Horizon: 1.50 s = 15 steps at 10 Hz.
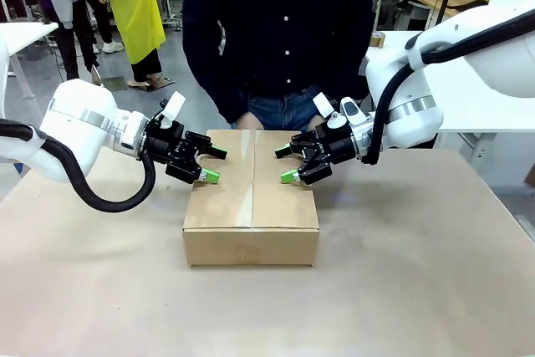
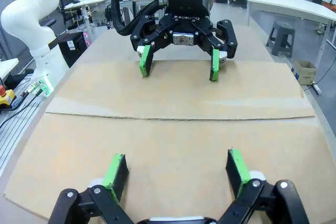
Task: Pack the gift set into the box.
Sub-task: Press and hold the closed box until the human finishes sealing it.
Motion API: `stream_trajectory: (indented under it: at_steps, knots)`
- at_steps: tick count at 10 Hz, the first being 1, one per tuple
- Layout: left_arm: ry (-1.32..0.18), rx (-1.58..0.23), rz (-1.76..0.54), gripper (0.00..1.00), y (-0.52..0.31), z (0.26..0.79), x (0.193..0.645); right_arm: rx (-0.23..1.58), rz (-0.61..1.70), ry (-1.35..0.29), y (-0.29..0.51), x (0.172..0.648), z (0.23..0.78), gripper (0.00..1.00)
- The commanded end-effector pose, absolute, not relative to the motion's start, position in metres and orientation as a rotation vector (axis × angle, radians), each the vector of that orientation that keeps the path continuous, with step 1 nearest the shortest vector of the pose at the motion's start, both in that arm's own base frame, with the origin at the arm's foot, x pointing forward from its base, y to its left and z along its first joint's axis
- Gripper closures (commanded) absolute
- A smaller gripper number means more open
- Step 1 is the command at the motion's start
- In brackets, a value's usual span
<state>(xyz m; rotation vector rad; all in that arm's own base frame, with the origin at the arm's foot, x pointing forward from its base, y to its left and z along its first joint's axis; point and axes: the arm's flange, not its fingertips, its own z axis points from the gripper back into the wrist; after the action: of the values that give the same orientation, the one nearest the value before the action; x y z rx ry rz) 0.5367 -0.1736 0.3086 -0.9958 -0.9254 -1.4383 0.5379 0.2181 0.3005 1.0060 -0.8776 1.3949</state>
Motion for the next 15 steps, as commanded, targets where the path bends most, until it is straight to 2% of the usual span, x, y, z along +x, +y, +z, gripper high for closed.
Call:
stream_trajectory:
  at_steps: [1, 15]
  knots:
    - [-0.919, -0.994, -1.439, 0.00, -0.1726, 0.3067, 0.5356, 1.005, 1.401, -0.880, 0.2177, 0.5379, 0.2982, 0.00]
    - [-0.919, -0.994, -1.439, 0.00, -0.1726, 0.3067, 0.5356, 1.005, 1.401, -0.880, 0.2177, 0.5379, 0.2982, 0.00]
